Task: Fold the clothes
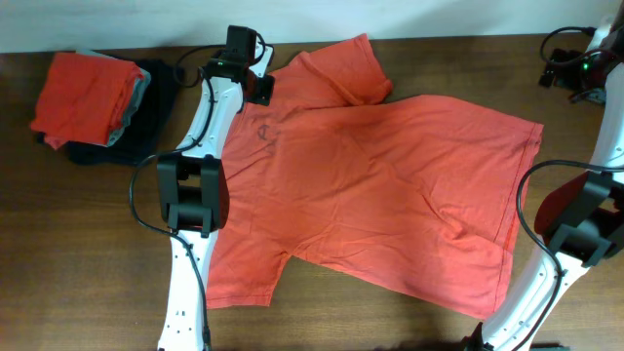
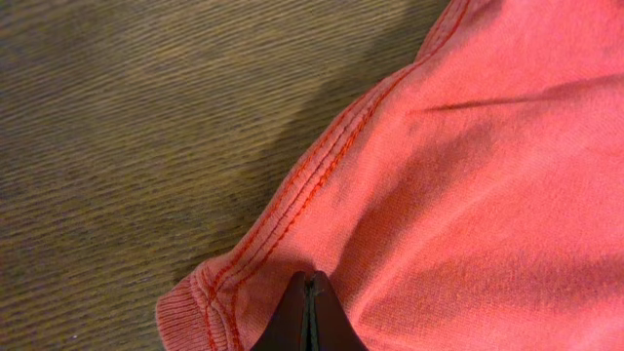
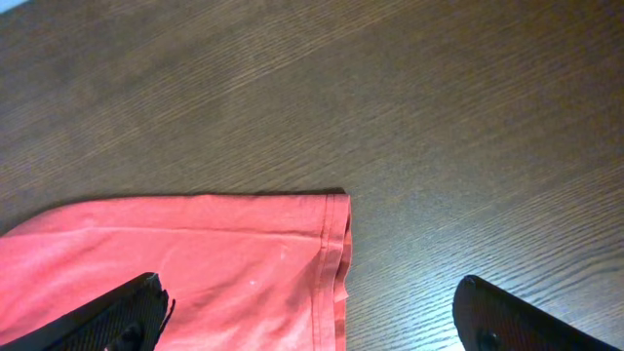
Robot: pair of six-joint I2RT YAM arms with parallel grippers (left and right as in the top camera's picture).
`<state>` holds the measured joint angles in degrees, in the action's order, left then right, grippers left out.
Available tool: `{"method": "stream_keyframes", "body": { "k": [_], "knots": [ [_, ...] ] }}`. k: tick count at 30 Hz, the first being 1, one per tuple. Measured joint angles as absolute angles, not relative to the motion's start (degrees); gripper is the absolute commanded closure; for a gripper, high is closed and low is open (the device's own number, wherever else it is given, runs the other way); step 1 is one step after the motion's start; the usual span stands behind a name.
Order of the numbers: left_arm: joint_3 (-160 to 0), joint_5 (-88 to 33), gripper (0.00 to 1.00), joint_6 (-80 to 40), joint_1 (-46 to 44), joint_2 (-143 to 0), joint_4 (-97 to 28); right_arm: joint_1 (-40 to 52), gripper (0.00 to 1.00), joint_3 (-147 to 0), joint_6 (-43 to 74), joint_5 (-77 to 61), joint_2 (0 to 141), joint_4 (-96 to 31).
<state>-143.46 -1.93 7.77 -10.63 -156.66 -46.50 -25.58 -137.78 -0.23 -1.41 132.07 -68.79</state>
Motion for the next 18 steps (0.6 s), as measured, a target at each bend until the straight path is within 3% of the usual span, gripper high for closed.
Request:
{"method": "stream_keyframes", "body": {
  "k": [18],
  "knots": [
    [-145.64, 4.62, 0.99, -0.08, -11.07, -155.65, -65.17, -25.58, 0.01, -137.78, -0.19, -1.52, 132.07, -68.79]
  ]
}}
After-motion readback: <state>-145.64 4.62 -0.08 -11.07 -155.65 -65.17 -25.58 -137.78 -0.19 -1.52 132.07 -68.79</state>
